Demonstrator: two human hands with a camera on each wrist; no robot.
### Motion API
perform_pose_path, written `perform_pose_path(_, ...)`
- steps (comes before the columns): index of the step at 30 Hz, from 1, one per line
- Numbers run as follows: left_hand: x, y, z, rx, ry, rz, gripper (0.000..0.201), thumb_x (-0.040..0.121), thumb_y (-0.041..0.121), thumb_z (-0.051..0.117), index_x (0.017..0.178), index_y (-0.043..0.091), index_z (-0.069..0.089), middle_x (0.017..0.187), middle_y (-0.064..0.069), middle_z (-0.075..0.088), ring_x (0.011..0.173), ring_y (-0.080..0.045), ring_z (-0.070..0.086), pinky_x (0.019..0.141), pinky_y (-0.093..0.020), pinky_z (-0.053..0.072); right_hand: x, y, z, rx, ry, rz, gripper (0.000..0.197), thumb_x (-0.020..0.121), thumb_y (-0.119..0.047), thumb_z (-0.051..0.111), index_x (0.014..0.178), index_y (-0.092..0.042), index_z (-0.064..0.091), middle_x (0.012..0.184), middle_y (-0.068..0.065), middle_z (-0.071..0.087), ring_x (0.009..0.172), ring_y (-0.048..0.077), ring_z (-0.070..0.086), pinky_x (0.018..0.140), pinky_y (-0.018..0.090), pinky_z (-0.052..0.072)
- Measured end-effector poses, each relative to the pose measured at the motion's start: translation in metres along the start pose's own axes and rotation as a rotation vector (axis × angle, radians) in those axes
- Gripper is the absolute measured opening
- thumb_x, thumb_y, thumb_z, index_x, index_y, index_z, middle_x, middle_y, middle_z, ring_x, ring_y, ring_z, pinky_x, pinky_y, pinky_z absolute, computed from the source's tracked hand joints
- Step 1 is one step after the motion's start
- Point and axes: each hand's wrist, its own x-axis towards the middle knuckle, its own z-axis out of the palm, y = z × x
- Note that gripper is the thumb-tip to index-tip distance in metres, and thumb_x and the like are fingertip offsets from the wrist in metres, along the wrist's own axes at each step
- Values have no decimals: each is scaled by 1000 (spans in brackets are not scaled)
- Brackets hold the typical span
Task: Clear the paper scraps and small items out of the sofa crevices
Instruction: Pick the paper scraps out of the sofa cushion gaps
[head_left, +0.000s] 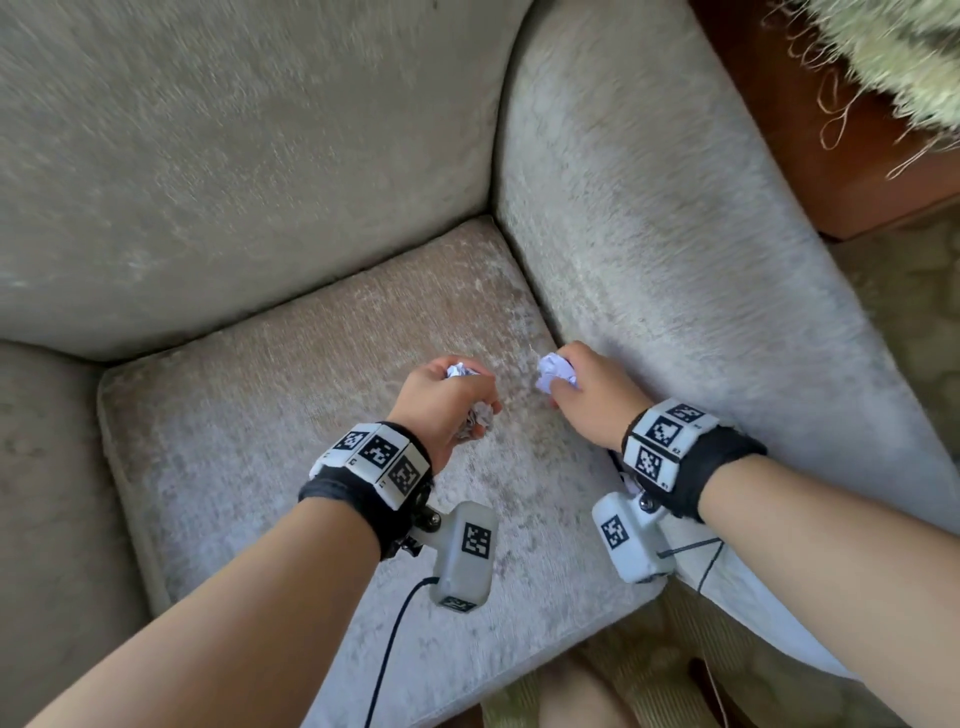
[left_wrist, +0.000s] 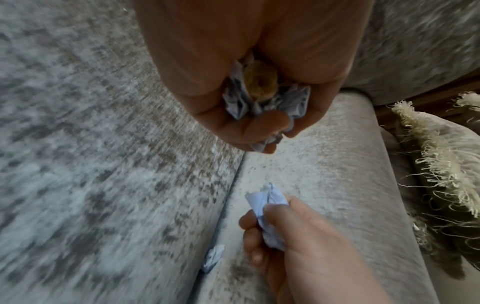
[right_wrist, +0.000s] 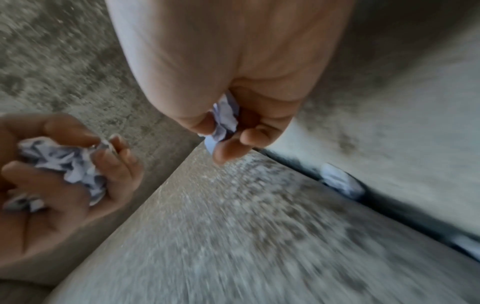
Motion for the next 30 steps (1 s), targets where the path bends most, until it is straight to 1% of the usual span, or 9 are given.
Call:
perform_pose_path(5,-12,-15,21,2,-4,-6,18,82,-9,56,81,9,57,68,-9,59,61,-20,61,43,-21,43,-38,33,17,268,87,82,6,98,-24,47,103,-25,50,85,-16,60,76,5,61,66,24,49)
perform_pose_path(8,-17,-28,32,11,4,-12,17,82,-8,56,82,9,57,69,-10,59,62,-21,61,43,-22,43,-57,52,30,455,106,185,11,99,-15,45,101,-23,52,96,-12,63,87,13,65,78,30,54)
perform_pose_path(12,-25,-44,43,1,19,-3,16,82,-8,57,82,8,56,68,-8,59,65,-23,60,42,-23,43,-73,63,36,652,127,191,17,99,-8,41,93,-19,54,84,-17,48,69,-5,45,59,9,34)
perform_pose_path(17,-31,-59,45,11,37,-11,16,82,-8,57,82,9,56,69,-8,58,65,-21,61,43,-22,43,-88,65,42,478,206,230,46,96,-40,46,64,-8,42,57,1,36,52,15,35,51,28,27)
perform_pose_path(20,-34,-62,45,33,23,-26,17,82,-8,57,84,8,57,68,-7,60,64,-20,61,44,-22,44,-88,67,49,383,237,245,40,98,-24,43,60,-13,35,53,2,33,50,18,31,47,29,21)
perform_pose_path(22,-32,-63,44,50,22,-21,17,82,-8,58,83,9,58,68,-6,61,63,-20,62,44,-23,45,-86,71,54,328,255,263,23,97,-15,42,74,-12,48,63,4,49,54,20,44,48,28,32)
perform_pose_path(24,-31,-62,40,52,25,-14,17,82,-8,58,82,10,58,69,-7,60,63,-19,62,43,-23,45,-85,71,56,249,239,265,18,96,-11,42,110,-13,54,85,7,63,70,25,59,60,30,48)
perform_pose_path(28,-28,-57,37,81,-13,-11,16,83,-7,58,83,9,57,73,-7,59,63,-18,63,44,-22,45,-66,68,53,-63,192,143,54,94,-7,41,146,-17,32,126,10,61,102,30,62,81,31,50)
perform_pose_path(30,-25,-57,36,106,-27,-7,15,83,-6,58,85,9,57,74,-8,59,63,-18,64,45,-22,46,-48,62,53,-299,99,125,69,93,-4,39,154,-19,11,135,10,54,103,29,62,81,36,52)
